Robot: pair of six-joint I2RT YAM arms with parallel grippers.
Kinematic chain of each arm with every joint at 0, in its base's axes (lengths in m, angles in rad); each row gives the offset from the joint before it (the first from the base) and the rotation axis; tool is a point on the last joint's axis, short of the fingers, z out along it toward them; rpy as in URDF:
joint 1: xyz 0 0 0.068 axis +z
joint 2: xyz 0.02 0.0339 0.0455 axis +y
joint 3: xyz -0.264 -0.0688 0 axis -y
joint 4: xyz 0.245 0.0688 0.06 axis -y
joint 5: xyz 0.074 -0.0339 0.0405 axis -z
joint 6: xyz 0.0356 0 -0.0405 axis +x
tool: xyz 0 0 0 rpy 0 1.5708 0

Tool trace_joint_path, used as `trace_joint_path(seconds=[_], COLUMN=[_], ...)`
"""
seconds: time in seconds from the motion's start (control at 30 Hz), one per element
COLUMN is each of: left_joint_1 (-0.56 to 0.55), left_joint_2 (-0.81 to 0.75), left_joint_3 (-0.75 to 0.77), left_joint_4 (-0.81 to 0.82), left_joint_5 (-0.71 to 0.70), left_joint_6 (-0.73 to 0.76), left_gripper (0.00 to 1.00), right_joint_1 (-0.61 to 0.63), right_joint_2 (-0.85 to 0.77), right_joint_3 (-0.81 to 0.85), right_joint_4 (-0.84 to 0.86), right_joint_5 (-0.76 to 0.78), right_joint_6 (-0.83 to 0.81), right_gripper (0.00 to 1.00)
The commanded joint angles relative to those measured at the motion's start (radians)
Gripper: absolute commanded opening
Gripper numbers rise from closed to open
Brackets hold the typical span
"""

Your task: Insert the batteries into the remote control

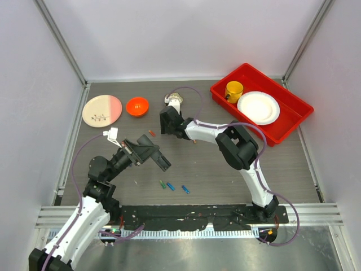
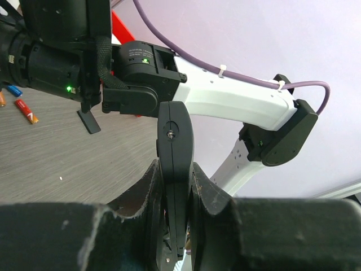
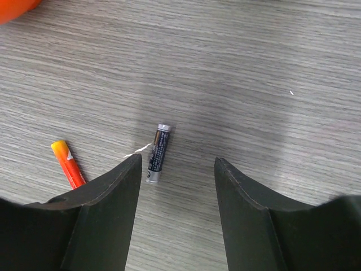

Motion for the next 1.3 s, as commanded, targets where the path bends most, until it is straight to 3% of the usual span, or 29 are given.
trace_joint_path(seconds=[0.0, 0.47, 0.7, 0.8, 1.03, 1.27], left_joint_1=[0.005, -0.001, -0.003, -0.003, -0.004, -0.004], left_joint_2=[-0.013, -0.03, -0.039, -0.041, 0.014, 0.177], left_joint_3=[-0.003, -0.009, -0.015, -0.017, -0.025, -0.095], left_joint_4=[0.075, 0.063, 0.06, 0.057, 0.121, 0.379], left_joint_5=[0.032, 0.022, 0.028, 0.03, 0.041, 0.084], left_joint_6=[0.016, 0.021, 0.018, 0.016, -0.008, -0.08], left_gripper=[0.0, 0.0, 0.0, 0.0, 0.0, 0.0], right_joint_1=[0.009, 0.037, 0.032, 0.011, -0.012, -0.011], right_joint_2=[0.017, 0.099, 0.099, 0.08, -0.052, -0.391], right_joint_3=[0.057, 0.126, 0.087, 0.043, -0.1, -0.347], right_joint_4=[-0.005, -0.139, -0.156, -0.137, -0.082, -0.022], right_joint_5=[0.033, 0.11, 0.095, 0.041, 0.015, 0.104], right_joint_6=[-0.003, -0.065, -0.062, -0.049, -0.056, 0.0], right_gripper=[0.57, 0.44, 0.31, 0.19, 0.01, 0.01])
